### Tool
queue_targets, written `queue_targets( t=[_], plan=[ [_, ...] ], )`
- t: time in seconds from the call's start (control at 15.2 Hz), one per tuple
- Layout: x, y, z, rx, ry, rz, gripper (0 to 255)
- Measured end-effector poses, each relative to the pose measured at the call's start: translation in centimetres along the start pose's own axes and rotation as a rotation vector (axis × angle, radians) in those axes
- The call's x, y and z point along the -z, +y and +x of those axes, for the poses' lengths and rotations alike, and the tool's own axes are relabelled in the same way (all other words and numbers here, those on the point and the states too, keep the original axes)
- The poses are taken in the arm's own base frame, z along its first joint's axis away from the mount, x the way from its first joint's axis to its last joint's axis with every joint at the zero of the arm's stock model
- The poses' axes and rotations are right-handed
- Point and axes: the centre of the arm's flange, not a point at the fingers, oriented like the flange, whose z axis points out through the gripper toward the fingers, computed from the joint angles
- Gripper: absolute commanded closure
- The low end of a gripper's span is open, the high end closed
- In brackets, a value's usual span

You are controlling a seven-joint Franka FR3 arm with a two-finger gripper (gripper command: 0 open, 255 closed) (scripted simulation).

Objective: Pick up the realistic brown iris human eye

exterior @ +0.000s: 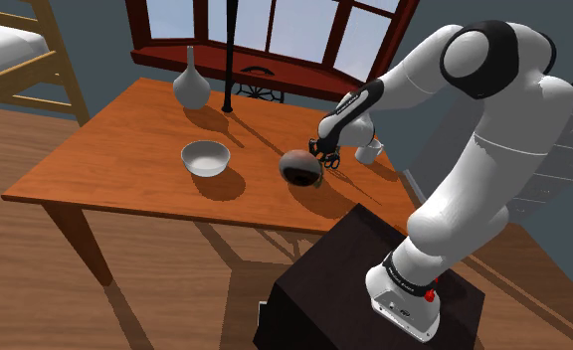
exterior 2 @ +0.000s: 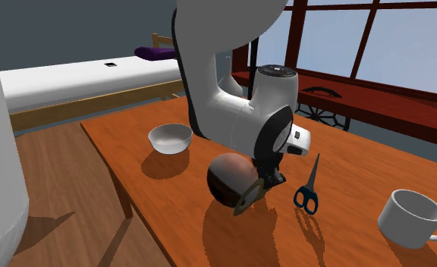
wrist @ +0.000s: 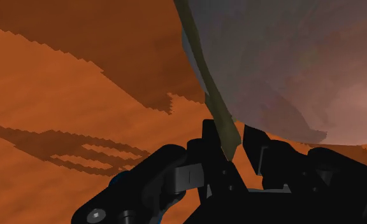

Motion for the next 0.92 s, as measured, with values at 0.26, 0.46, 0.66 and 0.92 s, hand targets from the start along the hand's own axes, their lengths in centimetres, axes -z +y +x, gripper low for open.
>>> queue_targets(
  t=[0.26,0.46,0.66,0.92],
  plan=[
    [1.2,-0.9,-1.0,0.006,-0.017,-0.012,255],
    [2.6,-1.2,-1.0,0.010,-0.026,-0.018,255],
    [4.0,-1.4,-0.7,0.011,-0.027,-0.019,255],
    [5.9,-1.9,-0.4,0.010,-0.027,-0.020,255]
  ],
)
